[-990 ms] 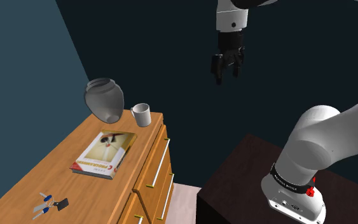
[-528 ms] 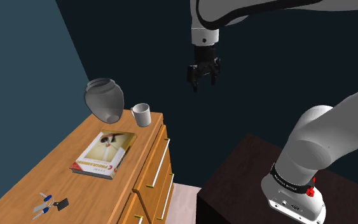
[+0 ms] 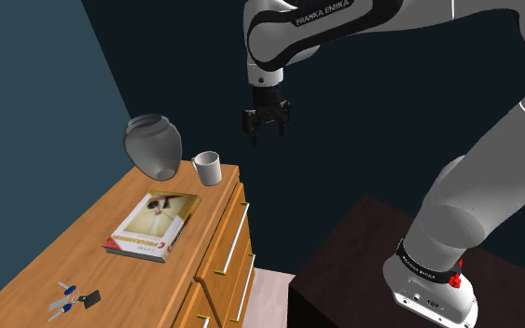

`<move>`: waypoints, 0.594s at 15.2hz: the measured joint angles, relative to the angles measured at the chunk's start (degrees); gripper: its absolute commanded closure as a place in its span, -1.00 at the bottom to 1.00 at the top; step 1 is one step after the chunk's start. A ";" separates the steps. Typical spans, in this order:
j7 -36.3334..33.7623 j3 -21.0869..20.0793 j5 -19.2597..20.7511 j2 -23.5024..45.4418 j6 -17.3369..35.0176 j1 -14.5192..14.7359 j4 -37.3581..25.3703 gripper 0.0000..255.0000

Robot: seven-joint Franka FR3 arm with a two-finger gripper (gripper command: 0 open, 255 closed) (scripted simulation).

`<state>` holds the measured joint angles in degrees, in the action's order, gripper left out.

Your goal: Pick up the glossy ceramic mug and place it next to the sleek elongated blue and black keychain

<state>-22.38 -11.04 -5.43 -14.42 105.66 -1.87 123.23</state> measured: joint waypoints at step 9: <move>-8.10 -1.93 3.02 19.26 7.25 0.52 -13.10 -1.00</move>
<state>-30.48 -12.97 -2.41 4.84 112.91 -1.35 110.13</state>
